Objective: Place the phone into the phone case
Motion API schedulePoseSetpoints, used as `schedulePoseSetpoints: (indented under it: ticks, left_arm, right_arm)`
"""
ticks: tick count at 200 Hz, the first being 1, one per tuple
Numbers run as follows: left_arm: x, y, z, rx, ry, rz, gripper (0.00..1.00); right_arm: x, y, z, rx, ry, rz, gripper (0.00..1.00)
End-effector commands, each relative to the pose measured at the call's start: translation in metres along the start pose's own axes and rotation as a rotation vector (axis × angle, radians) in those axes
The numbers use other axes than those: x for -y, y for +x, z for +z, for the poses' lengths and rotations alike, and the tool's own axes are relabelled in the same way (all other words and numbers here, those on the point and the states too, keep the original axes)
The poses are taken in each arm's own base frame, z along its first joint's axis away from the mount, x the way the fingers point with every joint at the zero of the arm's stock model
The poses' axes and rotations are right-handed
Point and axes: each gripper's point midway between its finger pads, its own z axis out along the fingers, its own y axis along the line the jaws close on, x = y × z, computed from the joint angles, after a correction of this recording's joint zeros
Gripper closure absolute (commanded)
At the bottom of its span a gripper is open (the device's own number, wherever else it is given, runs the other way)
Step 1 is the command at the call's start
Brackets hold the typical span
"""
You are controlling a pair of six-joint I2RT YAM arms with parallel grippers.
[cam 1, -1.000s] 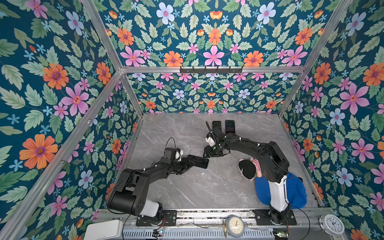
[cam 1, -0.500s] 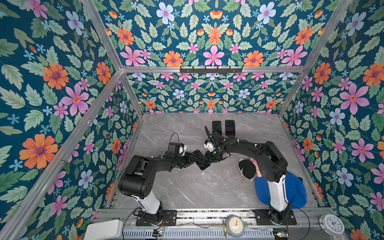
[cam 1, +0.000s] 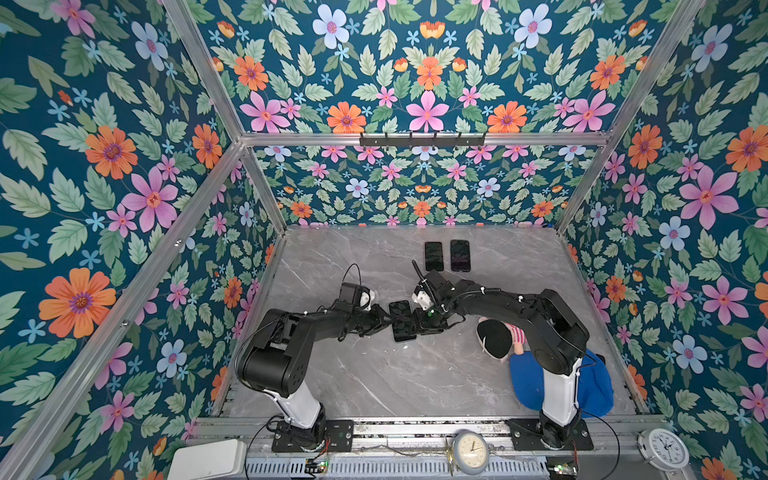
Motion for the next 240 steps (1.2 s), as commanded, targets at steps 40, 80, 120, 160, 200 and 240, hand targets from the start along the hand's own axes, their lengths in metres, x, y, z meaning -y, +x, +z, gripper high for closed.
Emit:
schedulePoseSetpoints:
  ticks: [40, 80, 120, 160, 200, 240]
  left_arm:
    - [-0.004, 0.041, -0.016, -0.063, -0.169, -0.021, 0.68]
    - [0.002, 0.049, -0.016, -0.063, -0.169, -0.016, 0.70]
    - [0.004, 0.051, -0.009, -0.080, -0.192, 0.020, 0.76]
    - [-0.002, 0.051, -0.005, -0.095, -0.224, 0.034, 0.83]
    - [-0.008, 0.052, 0.000, -0.112, -0.241, 0.039, 0.89]
    - [-0.016, 0.054, 0.004, -0.122, -0.263, 0.039, 0.96]
  right_arm:
    - [0.000, 0.002, -0.004, 0.030, 0.000, 0.103, 0.51]
    - [-0.007, -0.002, 0.001, 0.022, -0.031, 0.077, 0.50]
    - [-0.012, -0.004, 0.003, 0.024, -0.059, 0.066, 0.49]
    - [-0.013, -0.004, 0.005, 0.018, -0.071, 0.064, 0.49]
    - [-0.015, -0.003, 0.009, 0.011, -0.079, 0.062, 0.50]
    - [-0.018, -0.001, 0.012, 0.001, -0.080, 0.056, 0.50]
